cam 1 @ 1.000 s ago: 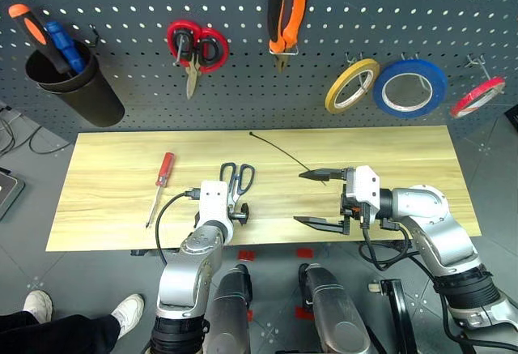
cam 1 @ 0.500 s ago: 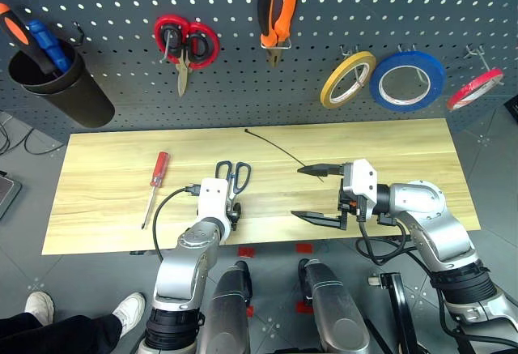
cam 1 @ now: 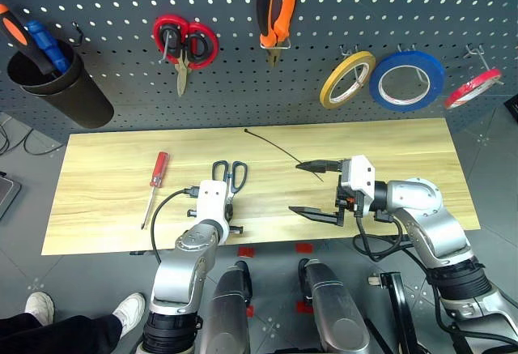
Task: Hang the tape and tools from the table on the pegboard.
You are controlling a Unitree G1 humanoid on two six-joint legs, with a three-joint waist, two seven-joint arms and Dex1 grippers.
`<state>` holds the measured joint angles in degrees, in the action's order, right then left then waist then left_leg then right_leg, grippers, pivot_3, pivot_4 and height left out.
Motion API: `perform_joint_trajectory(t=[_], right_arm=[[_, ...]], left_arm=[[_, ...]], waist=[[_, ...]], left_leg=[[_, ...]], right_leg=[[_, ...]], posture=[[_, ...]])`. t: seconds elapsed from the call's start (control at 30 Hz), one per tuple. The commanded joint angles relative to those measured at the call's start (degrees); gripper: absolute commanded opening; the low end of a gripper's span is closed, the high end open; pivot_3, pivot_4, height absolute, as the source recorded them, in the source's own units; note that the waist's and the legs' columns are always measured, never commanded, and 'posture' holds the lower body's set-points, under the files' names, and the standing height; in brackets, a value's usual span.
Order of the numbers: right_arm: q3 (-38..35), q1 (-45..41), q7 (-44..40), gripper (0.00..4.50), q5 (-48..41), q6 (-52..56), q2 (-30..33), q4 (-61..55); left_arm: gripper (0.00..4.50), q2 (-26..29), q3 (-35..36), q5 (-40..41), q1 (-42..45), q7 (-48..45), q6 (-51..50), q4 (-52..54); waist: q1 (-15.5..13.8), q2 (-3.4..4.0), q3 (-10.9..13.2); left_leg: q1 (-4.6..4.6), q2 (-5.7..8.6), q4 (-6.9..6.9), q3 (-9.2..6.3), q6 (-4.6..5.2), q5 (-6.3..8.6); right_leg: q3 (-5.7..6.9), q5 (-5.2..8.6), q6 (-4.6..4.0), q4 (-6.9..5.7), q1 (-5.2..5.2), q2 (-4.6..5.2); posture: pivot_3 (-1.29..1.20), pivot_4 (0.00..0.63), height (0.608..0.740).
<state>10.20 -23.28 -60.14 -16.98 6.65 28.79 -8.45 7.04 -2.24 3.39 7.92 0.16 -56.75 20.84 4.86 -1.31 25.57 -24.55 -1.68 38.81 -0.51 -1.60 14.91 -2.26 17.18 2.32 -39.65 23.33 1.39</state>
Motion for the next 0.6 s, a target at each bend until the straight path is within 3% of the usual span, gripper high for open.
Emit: perform_joint_trajectory(t=[0.03, 0.2, 0.47, 0.6], right_arm=[[-2.13, 0.77, 1.37, 4.5, -0.57, -1.57, -0.2, -0.67], [-4.68, 2.14, 4.88, 4.5, -1.17, -3.62, -1.56, -1.77], [-9.19, 5.8, 4.48, 4.5, -10.16, -2.2, -2.88, -6.81], [-10.07, 6.0, 5.26, 4.5, -11.96, -2.71, -3.62, -7.48]], left_arm=[[0.57, 3.15, -2.68, -1.48, -2.77, -2.08, 2.73, 3.49], [0.57, 10.58, -5.65, -3.96, -8.3, -5.18, 8.31, 9.55], [0.57, 22.54, -6.42, -12.8, -18.42, -6.76, 21.14, 20.95], [0.57, 24.52, -3.62, -17.23, -23.21, -5.4, 28.18, 23.69]], waist=[[0.02, 0.0, 0.0], [0.09, 0.0, 0.0], [0.01, 0.05, -0.27], [-0.01, 0.04, -1.23]], left_leg=[[0.0, -0.01, -0.01, 0.0, -0.06, -0.03], [-0.16, -0.05, -0.11, 0.03, -0.23, -0.12], [-0.26, -0.01, -0.17, 0.01, -0.26, -0.13], [-0.31, 0.0, -0.23, 0.0, -0.26, -0.13]], right_leg=[[0.0, 0.0, 0.0, 0.01, 0.01, 0.0], [-0.05, 0.0, 0.0, 0.15, 0.18, 0.01], [-0.01, -0.01, -0.01, 0.3, 0.23, 0.12], [0.04, -0.02, 0.0, 0.34, 0.28, 0.14]], posture=[[-0.18, 0.467, 0.74], [-0.18, 0.442, 0.74], [-0.16, 0.38, 0.74], [-0.16, 0.323, 0.74]])
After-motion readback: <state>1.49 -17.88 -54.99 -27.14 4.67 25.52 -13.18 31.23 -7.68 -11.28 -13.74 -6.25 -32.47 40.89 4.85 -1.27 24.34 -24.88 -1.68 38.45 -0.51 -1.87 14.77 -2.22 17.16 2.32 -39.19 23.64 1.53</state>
